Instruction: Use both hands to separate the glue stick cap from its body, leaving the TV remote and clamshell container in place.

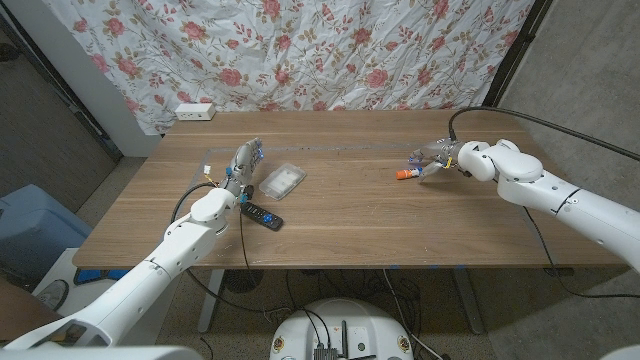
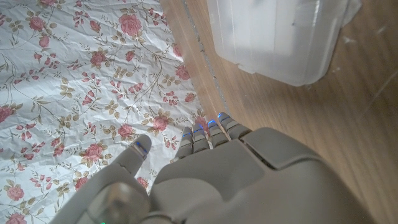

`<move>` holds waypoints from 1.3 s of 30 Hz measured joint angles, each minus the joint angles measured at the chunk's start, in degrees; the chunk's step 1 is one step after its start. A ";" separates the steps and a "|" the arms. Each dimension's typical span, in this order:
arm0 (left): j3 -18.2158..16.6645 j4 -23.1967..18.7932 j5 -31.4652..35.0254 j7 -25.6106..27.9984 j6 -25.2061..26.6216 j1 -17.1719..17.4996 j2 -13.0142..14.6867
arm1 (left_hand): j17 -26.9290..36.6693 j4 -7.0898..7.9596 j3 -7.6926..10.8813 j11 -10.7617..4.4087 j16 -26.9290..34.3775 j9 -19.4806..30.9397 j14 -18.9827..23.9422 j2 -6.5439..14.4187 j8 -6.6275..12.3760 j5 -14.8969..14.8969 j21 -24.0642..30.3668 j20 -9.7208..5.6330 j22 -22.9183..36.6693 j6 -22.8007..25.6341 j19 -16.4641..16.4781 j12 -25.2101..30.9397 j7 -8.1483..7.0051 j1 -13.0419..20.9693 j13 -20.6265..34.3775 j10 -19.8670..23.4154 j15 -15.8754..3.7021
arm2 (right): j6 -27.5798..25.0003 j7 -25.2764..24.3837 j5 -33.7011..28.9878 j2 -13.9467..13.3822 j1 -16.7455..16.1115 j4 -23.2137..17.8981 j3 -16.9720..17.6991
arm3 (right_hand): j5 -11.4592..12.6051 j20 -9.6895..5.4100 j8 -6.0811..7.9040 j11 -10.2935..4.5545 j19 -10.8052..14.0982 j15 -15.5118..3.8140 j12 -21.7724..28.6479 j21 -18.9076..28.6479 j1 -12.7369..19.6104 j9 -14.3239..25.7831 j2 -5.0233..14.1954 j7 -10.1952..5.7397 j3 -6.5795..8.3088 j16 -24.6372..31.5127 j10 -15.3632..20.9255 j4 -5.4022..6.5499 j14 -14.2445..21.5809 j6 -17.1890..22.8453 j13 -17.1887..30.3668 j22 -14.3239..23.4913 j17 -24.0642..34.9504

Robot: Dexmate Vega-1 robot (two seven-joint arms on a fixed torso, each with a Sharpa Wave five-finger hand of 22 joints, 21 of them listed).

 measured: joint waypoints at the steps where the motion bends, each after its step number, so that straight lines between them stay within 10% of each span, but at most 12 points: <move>1: -0.02 0.00 -0.12 0.00 0.00 0.02 0.00 | 0.00 0.00 0.00 0.00 0.00 0.00 0.00 0.00 0.00 0.00 0.00 0.00 0.00 0.00 0.00 0.00 0.00 0.00 0.00 0.00 0.00 | 0.01 -0.19 -0.06 0.25 0.10 0.44 -0.29 | 0.00 -0.02 0.09 0.01 0.38 -0.18 0.00 0.00 0.47 0.00 0.47 0.02 0.00 0.00 0.39 0.00 0.21 0.04 0.00 0.00 0.00; 25: 0.02 0.28 -0.47 -0.12 0.50 0.08 -0.03 | 0.15 0.24 0.23 0.21 0.00 0.11 0.31 0.00 0.00 0.00 0.00 0.00 0.00 0.00 0.00 0.00 0.00 0.00 0.14 0.21 0.31 | -0.25 -6.84 -0.86 1.40 -0.79 2.67 -0.94 | 1.15 -2.82 3.65 -4.62 4.80 -1.84 0.65 0.00 5.07 0.53 0.18 -0.03 -0.97 2.02 12.60 -0.02 8.41 12.54 -0.27 0.00 0.01; 39: 0.04 -0.02 -0.57 0.23 0.70 0.42 -0.03 | 0.15 0.24 0.23 0.21 0.00 0.12 0.00 0.00 0.00 0.00 0.00 0.00 0.00 0.00 0.00 0.00 0.00 0.00 0.13 0.21 0.62 | 0.89 -12.32 -0.25 1.69 -1.86 4.27 -0.97 | 1.78 -3.92 5.81 -4.92 5.89 -1.98 0.37 -0.23 9.27 0.53 0.50 -0.14 -1.68 2.87 17.77 0.22 11.36 19.58 -0.26 0.00 0.01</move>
